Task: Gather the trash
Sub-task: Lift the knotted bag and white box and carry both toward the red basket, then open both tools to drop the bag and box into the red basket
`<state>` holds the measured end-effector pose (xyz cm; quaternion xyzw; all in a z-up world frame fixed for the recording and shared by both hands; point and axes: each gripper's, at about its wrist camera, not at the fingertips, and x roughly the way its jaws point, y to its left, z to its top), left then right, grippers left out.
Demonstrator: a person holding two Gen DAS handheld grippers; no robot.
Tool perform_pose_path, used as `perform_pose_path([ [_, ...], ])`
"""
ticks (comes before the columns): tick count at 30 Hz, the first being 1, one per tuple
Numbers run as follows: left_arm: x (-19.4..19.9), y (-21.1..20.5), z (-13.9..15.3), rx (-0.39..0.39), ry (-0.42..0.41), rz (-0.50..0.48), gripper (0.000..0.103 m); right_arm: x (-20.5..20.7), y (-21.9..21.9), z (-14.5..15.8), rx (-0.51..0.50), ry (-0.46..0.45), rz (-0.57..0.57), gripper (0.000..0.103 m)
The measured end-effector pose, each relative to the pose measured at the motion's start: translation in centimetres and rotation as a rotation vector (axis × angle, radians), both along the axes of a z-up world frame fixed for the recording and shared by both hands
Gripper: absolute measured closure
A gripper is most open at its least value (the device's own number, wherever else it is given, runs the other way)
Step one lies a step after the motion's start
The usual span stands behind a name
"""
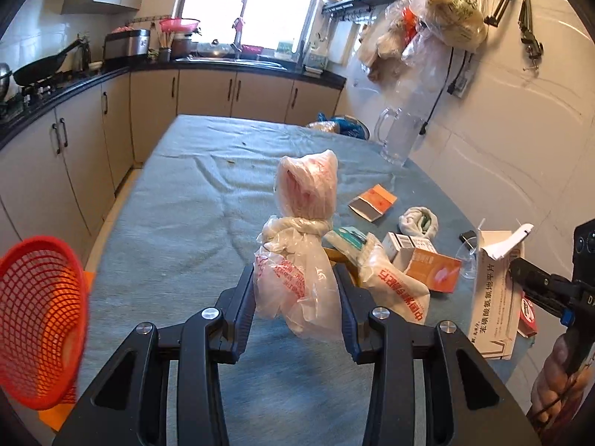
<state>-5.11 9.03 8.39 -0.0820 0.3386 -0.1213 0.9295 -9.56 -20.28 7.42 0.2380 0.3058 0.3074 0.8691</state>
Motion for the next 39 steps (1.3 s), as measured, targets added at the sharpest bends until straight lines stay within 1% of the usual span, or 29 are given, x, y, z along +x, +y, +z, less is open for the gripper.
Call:
perform_pose_path([
  [6,-1.8,3.7,0.8,0.002,-0.027,0.064,0.064,1.1,4.8,1.0,-0.003,-0.007,0.087,0.088],
  [16,-5.1,12.2,1.0,0.011,-0.042,0.23,0.064,2.9,14.0,2.1,-0.021,-0.01,0.245,0.088],
  [20,-6.0,15.2,0.2,0.029,-0.027,0.301,0.064,3.5,18.2,2.1,-0.034,0.0,0.311,0.088],
  [26,-7.5,19.4,-1.3,0.003,-0.004,0.376,0.064,4.8,23.5,1.4,-0.059,0.034,0.378,0.088],
  [29,-7.8,20.9,-1.9,0.007,0.01,0.405,0.064,5.4,26.0,1.2,-0.08,0.038,0.398,0.088],
  [33,-7.6,22.3,-2.8,0.007,0.031,0.432,0.064,6.4,29.0,0.7,-0.099,0.049,0.421,0.088],
  [36,-7.1,23.0,-3.7,0.019,0.053,0.452,0.064,7.3,31.6,-0.1,-0.1,0.068,0.438,0.088],
  [39,-6.6,23.6,-4.8,0.027,0.075,0.474,0.064,8.2,33.9,-1.0,-0.114,0.066,0.441,0.088],
])
